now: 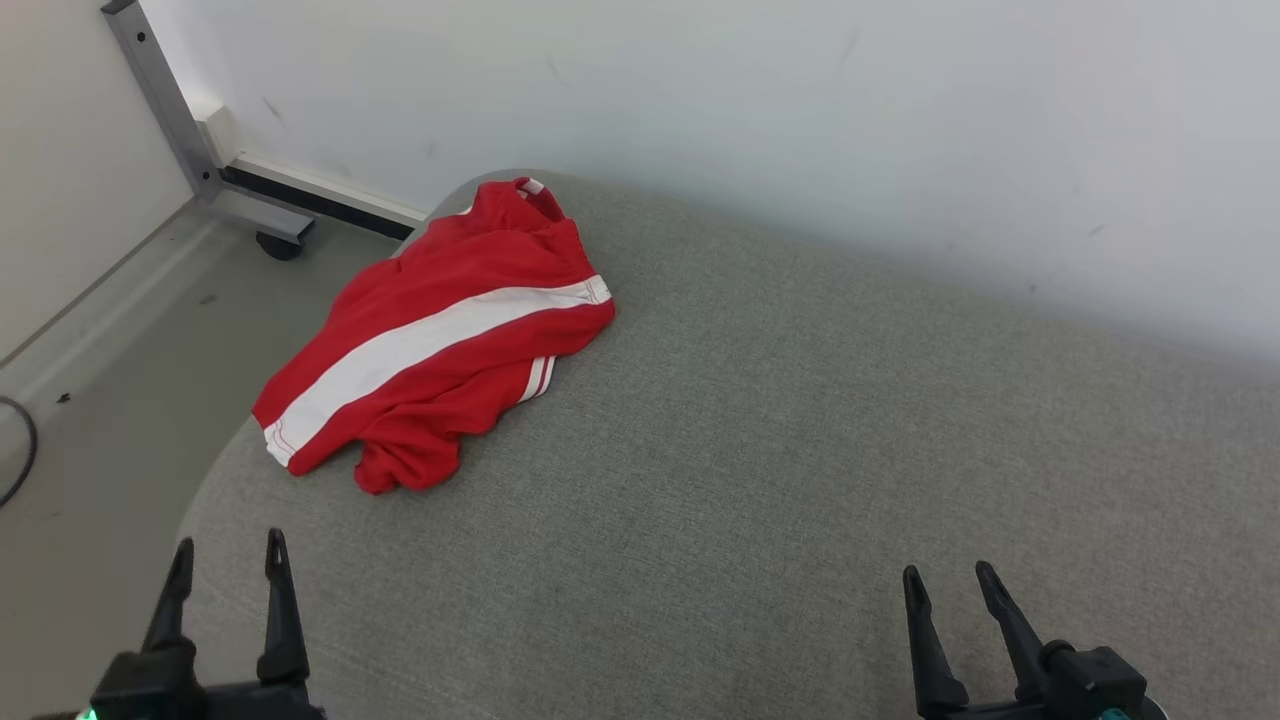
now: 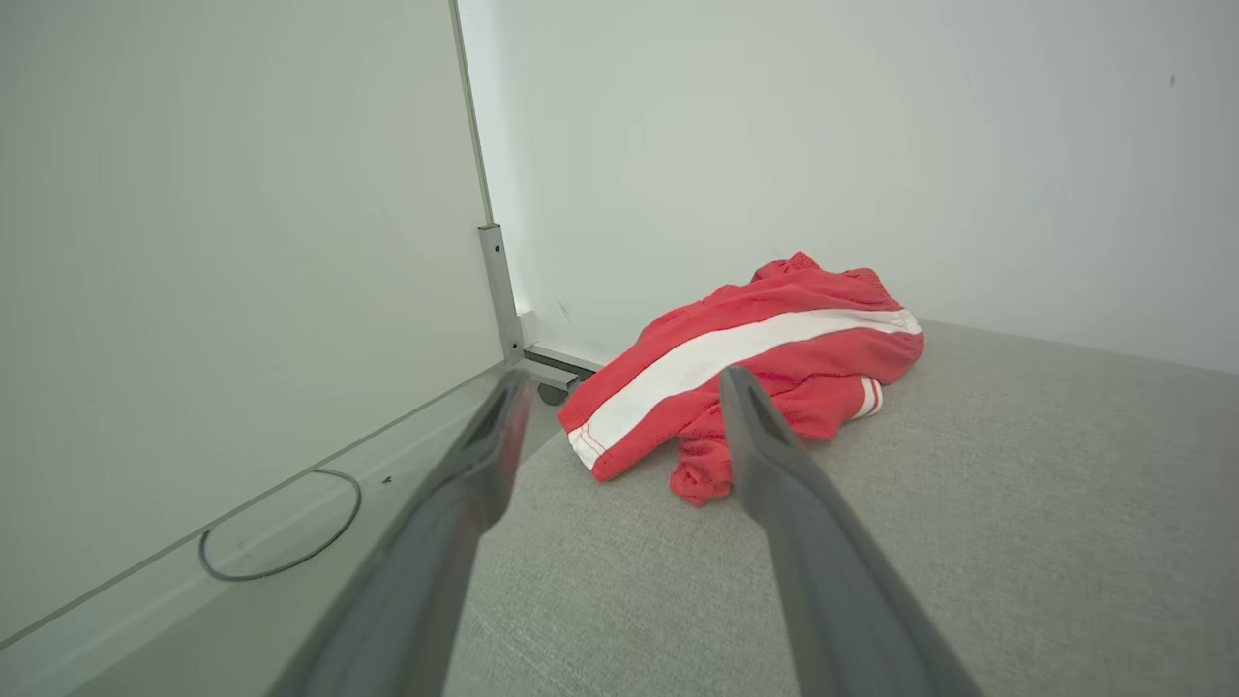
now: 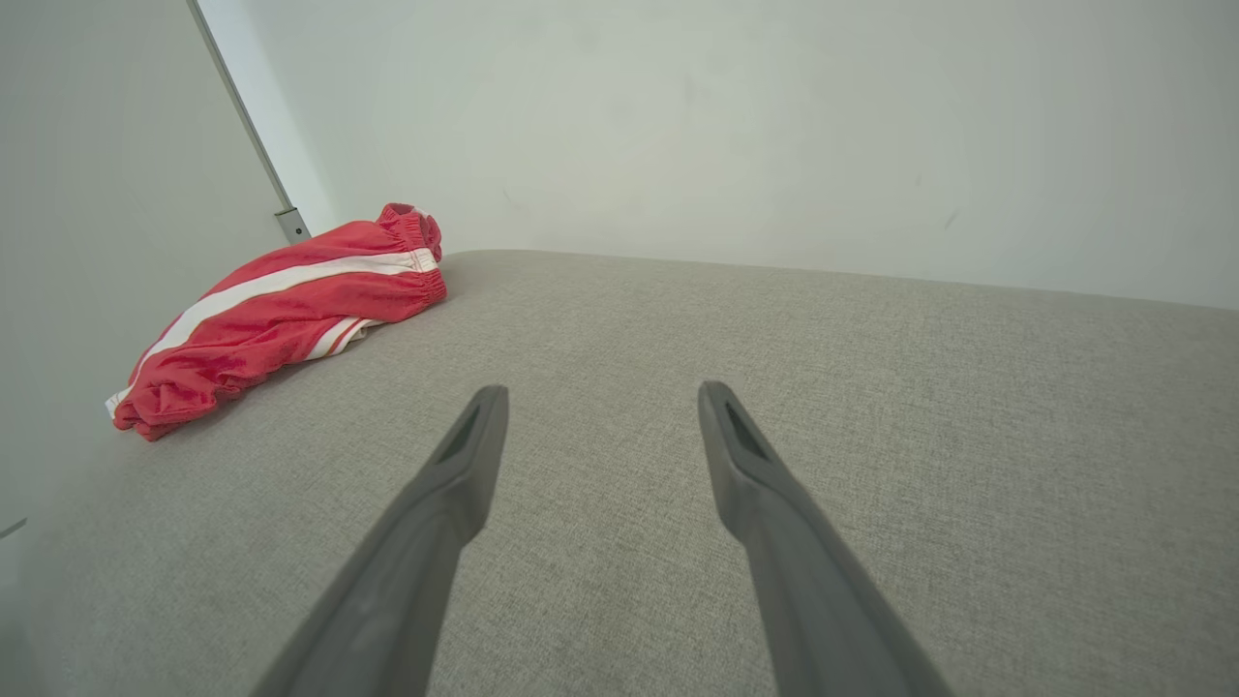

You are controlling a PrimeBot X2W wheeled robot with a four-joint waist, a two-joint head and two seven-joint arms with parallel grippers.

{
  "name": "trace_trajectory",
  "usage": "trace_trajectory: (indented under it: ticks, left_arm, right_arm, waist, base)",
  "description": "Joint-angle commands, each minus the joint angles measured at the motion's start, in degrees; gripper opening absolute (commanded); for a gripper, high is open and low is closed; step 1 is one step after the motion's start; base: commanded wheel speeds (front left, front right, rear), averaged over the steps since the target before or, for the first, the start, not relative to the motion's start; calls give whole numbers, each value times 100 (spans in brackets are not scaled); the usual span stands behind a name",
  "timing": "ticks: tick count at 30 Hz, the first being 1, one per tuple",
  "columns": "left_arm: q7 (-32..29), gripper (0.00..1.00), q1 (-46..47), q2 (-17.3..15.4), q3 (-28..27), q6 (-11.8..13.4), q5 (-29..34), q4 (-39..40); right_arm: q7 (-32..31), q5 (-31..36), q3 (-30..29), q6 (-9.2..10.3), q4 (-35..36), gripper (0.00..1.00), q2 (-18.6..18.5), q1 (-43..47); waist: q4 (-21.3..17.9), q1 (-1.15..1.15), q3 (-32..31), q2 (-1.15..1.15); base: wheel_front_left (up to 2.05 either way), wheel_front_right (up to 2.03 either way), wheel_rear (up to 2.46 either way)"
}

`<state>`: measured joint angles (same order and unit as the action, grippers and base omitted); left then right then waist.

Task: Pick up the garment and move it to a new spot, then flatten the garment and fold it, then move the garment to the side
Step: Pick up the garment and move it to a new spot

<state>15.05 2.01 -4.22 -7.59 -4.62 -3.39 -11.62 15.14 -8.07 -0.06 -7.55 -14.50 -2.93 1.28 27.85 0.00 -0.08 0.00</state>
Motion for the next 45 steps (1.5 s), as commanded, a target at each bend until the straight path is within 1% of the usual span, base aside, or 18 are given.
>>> trace_trajectory:
  ticks: [1,7,8,13,16,21,25,26,27,29,33,37,43,45]
  left_arm:
    - [20,100,250,-59,-26,-40,-95,-12]
    - [19,100,1062,-307,-131,-175,-424,-132]
    - [19,100,1062,-307,-131,-175,-424,-132]
    - [20,100,1799,-502,-202,-241,-757,-320]
    - [20,100,2234,-599,-242,-237,-941,-487]
    - [-75,100,2914,-881,-258,-250,-1023,-805]
    - [-251,100,3425,-1131,-330,-248,-1108,-1130]
    - [-284,100,3552,-1134,-357,-251,-1210,-1224]
    - [-377,100,3740,-1316,-397,-253,-1199,-1457]
    - [-465,100,3958,-1443,-455,-257,-1286,-1680]
    - [-601,100,4299,-1726,-478,-272,-1396,-2158]
    - [-831,100,4527,-1906,-369,-283,-1430,-2607]
    - [-1198,100,4708,-2055,-343,-272,-1618,-3289]
    - [-1451,100,4745,-2118,-326,-273,-1647,-3565]
  right_arm:
    - [2,54,-29,12,13,100,10,-64]
    - [2,246,-124,12,82,100,8,-221]
    - [2,246,-124,12,82,100,8,-221]
    - [2,406,-233,12,201,100,-6,-394]
    - [3,427,-384,12,315,100,-61,-478]
    - [3,454,-560,12,525,100,-126,-634]
    - [2,462,-581,12,693,100,-149,-783]
    - [3,468,-592,12,740,100,-145,-813]
    - [2,469,-567,12,820,100,-137,-854]
    - [3,462,-579,12,925,100,-122,-927]
    - [2,472,-665,12,1129,100,-107,-996]
    - [2,480,-695,12,1263,100,-146,-1051]
    - [2,497,-683,12,1330,100,-143,-1075]
    - [2,502,-674,12,1361,100,-124,-1082]
  waist:
    - [-85,0,117,0]
    - [-412,0,452,0]
    - [-412,0,452,0]
    - [-793,0,870,0]
    - [-1019,0,1127,0]
    - [-1396,0,1552,0]
    - [-1676,0,1826,0]
    - [-1731,0,1873,0]
    - [-1857,0,1968,0]
    - [-1973,0,2066,0]
    - [-2149,0,2209,0]
    - [-2239,0,2319,0]
    - [-2325,0,2400,0]
    - [-2361,0,2409,0]
  base:
    - [0,0,0]
    - [0,0,0]
    - [0,0,0]
    - [0,0,0]
    - [0,0,0]
    - [0,0,0]
    - [0,0,0]
    - [0,0,0]
    - [0,0,0]
    - [0,0,0]
    - [0,0,0]
    - [0,0,0]
    - [0,0,0]
    - [0,0,0]
